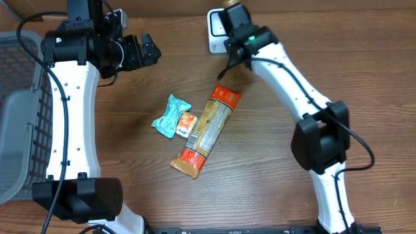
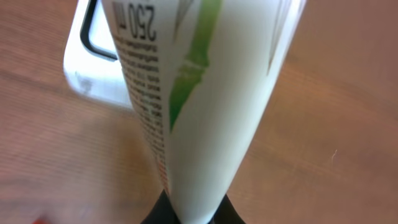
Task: Scan the item barcode
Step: 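Carry the white tube to the white scanner and hold it there, then lower the white tube onto the table's right side and release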
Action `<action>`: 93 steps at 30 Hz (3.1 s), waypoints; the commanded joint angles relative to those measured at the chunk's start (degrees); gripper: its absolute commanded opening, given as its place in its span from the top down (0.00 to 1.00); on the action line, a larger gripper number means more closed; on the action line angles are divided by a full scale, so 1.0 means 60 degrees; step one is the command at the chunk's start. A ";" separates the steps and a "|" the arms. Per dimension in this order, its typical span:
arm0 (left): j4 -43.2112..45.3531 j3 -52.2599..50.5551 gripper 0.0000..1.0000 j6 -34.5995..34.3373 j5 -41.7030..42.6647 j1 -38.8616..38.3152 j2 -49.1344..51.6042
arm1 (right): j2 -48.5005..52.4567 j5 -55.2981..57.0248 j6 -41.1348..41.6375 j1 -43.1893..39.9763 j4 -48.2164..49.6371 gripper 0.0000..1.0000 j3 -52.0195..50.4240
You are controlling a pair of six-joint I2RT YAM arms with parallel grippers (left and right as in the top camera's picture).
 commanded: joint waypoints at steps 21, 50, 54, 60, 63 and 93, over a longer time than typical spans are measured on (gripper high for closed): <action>0.0018 0.0160 0.00 -0.0087 0.0102 0.0011 -0.0004 | 0.2091 0.4069 -0.6783 0.0273 0.5515 0.96 0.0474; 0.0018 0.0160 0.00 -0.0087 0.0098 0.0011 -0.0004 | -0.2758 -0.1319 -0.0954 -0.0273 -0.0976 0.96 0.0492; 0.0018 0.0160 0.00 -0.0087 0.0102 0.0011 -0.0004 | -0.3723 -0.5512 0.0062 -0.1672 -0.3814 0.96 0.0492; 0.0018 0.0160 0.00 -0.0087 0.0098 0.0011 -0.0004 | -0.3650 -0.8575 0.0124 -0.4178 -0.5635 0.96 -0.0718; 0.0018 0.0160 0.00 -0.0087 0.0102 0.0011 -0.0004 | -0.3650 -0.9009 0.0120 -0.5209 -0.5100 0.96 -0.2149; 0.0018 0.0160 0.00 -0.0087 0.0102 0.0011 -0.0004 | -0.3672 -0.9198 0.1483 -0.8295 -0.4554 0.40 -0.5519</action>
